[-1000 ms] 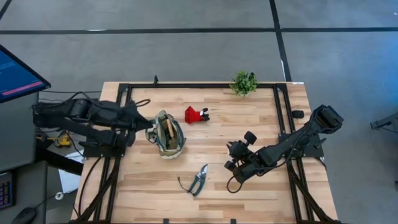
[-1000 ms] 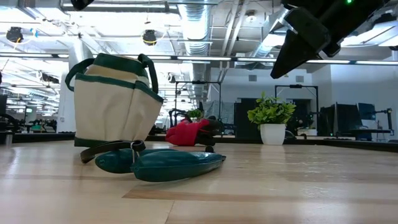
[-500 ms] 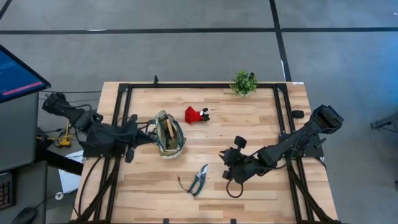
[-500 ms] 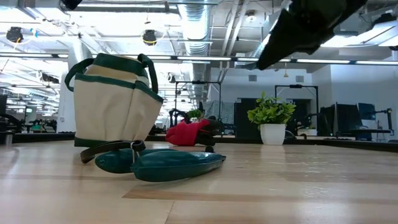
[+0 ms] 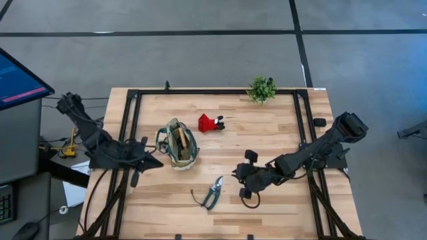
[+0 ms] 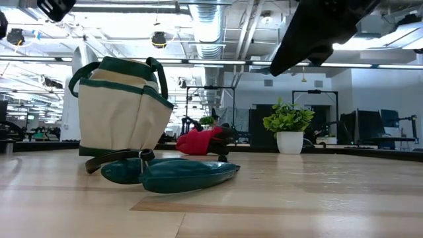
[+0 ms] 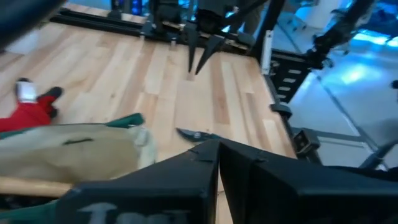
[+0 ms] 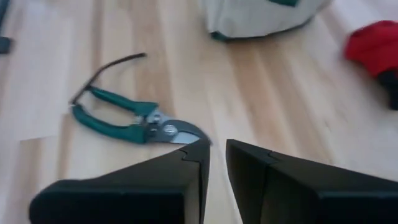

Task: Pick & Place Garden tools in Gardening bag
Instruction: Put the red gloves into the green gardening bag

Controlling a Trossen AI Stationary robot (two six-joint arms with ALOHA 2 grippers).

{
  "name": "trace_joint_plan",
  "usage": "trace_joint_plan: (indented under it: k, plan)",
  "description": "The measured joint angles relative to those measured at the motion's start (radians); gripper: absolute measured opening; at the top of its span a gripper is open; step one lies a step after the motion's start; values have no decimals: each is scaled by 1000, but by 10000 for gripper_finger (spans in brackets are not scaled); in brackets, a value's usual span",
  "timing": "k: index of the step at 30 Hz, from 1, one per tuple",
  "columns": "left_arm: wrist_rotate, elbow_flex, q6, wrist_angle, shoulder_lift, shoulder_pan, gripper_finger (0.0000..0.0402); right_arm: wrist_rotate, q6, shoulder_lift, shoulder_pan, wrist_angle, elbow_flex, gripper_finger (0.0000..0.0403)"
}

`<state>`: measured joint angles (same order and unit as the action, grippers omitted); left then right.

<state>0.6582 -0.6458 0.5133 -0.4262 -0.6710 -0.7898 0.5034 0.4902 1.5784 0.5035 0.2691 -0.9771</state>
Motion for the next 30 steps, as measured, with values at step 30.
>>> trace_joint_plan:
  k: [30]
  plan:
    - [-3, 80, -96, 163, -21, -43, 1, -201, -396, 120, -479, -329, -3, 86]
